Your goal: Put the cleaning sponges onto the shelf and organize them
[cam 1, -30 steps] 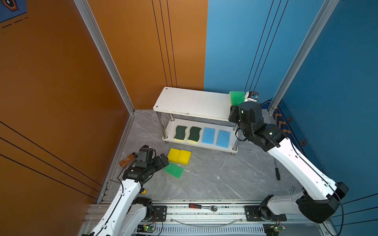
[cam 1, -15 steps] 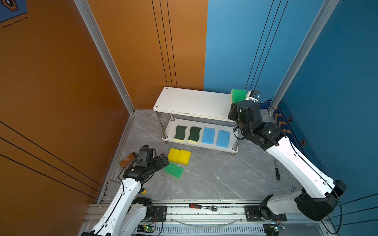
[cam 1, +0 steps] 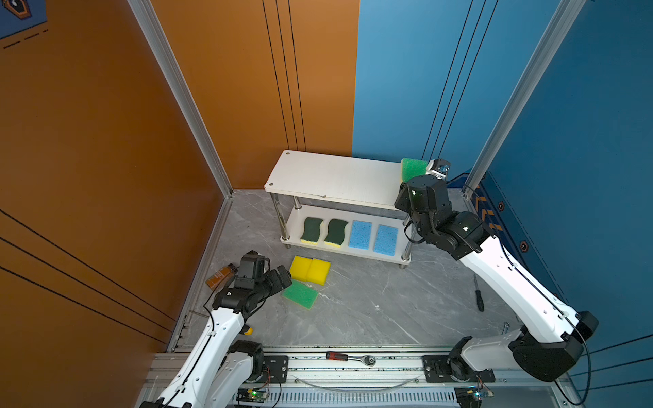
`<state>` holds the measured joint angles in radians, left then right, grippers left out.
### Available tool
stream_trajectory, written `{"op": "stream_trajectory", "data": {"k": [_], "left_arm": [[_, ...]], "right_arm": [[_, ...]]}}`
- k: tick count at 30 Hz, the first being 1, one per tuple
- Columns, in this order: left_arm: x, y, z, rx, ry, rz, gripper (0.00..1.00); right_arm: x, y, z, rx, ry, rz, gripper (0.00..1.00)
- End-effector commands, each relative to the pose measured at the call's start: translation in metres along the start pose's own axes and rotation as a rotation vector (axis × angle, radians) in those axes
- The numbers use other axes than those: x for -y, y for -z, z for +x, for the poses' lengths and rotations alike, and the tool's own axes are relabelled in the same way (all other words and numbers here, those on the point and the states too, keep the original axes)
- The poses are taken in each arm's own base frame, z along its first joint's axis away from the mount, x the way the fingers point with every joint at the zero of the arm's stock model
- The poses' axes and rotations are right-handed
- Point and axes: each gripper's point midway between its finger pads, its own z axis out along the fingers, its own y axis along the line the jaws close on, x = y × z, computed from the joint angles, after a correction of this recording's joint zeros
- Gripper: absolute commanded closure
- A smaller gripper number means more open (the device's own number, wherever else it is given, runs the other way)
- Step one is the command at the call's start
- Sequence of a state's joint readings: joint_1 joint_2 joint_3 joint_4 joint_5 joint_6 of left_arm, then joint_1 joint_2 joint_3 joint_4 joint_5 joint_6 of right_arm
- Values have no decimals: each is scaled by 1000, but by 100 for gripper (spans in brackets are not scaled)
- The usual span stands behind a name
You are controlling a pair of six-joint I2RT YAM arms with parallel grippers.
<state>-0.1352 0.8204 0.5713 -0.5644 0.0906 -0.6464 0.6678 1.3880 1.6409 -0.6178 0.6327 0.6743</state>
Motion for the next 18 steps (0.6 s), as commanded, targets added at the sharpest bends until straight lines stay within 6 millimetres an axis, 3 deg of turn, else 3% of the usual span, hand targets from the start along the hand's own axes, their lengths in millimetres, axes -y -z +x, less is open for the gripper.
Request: {"op": "stream_trajectory", "data": {"k": [1, 18], "left_arm": [[7, 7, -16, 49, -12, 17, 2], [5, 7, -14, 50, -4, 15, 2]], "right_arm": [[7, 1, 9, -27, 12, 21, 54], [16, 0, 16, -43, -2, 24, 52]]}}
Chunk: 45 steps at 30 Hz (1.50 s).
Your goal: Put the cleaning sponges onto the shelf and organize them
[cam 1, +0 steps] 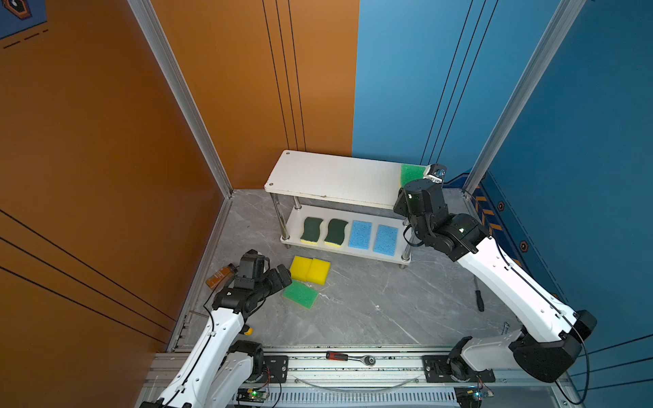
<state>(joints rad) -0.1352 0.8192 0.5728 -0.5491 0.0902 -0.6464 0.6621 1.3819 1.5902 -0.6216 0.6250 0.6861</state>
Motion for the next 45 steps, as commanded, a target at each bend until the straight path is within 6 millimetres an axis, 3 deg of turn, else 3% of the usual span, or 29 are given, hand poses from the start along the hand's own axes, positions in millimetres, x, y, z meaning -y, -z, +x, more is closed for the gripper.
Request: {"op": "stream_trajectory", "data": {"k": [1, 18, 45], "left_arm": [[2, 6, -10, 37, -4, 4, 2], [2, 6, -11, 38, -4, -1, 2], [2, 7, -12, 44, -1, -2, 2]], "right_arm": [[8, 6, -1, -11, -21, 1, 52], [12, -3, 6, -32, -41, -5, 46], [14, -13, 14, -60, -46, -13, 45]]}}
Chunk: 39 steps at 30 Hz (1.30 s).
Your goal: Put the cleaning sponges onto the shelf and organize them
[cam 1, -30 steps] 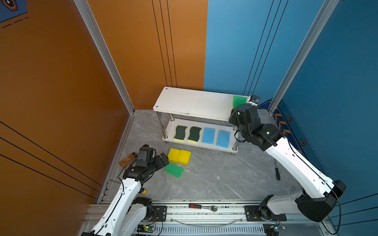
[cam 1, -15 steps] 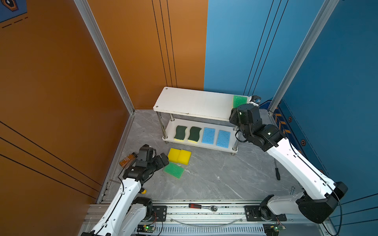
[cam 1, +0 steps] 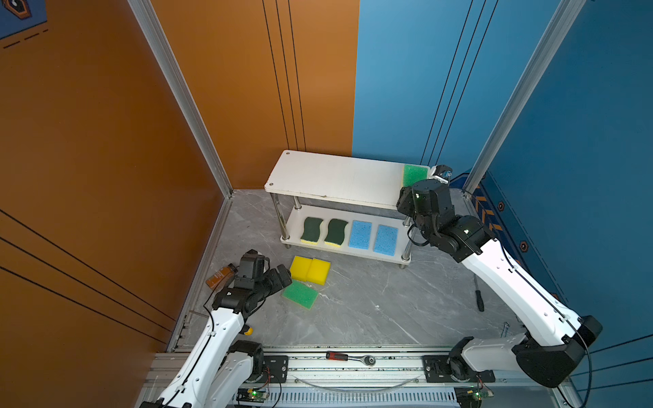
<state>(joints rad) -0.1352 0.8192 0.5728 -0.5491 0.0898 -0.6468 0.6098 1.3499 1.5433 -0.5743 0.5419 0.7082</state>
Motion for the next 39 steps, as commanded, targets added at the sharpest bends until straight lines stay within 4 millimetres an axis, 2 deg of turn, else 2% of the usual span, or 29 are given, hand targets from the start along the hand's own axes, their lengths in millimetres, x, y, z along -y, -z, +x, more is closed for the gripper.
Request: {"op": "stream_trajectory", "data": {"k": [1, 39], "left_arm": [[2, 7, -12, 44, -1, -2, 2], [3, 8, -15, 54, 1, -2, 2]], "right_arm": [[8, -8, 16, -48, 16, 24, 45], [7, -15, 27, -96, 61, 22, 44]]}}
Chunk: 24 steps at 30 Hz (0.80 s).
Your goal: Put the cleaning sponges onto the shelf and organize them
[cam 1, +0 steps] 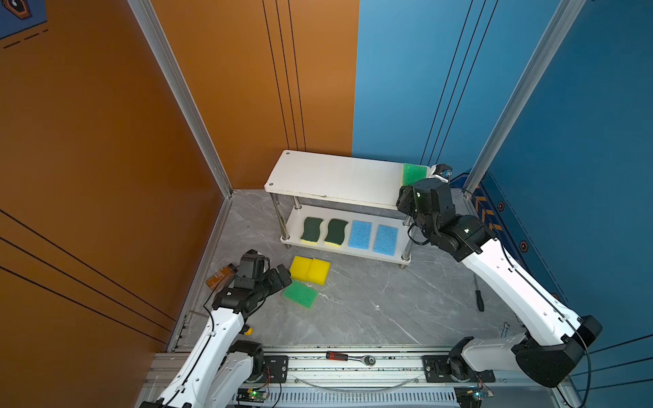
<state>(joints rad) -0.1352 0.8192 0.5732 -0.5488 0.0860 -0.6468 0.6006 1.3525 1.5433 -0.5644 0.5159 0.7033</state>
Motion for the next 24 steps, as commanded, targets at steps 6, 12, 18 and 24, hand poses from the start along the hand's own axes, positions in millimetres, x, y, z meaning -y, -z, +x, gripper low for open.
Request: {"op": "stream_trajectory", "data": {"k": [6, 12, 18, 24], "left_arm": [[4, 9, -16, 53, -1, 3, 2], [4, 9, -15, 53, -2, 2, 2], [5, 10, -17, 58, -8, 5, 2], [6, 10, -17, 57, -10, 5, 2]], "right_arm": [[9, -13, 28, -93, 65, 38, 44], [10, -12, 29, -98, 69, 40, 42], [12, -13, 29, -99, 68, 43, 40], [12, -14, 30, -99, 67, 46, 39]]}}
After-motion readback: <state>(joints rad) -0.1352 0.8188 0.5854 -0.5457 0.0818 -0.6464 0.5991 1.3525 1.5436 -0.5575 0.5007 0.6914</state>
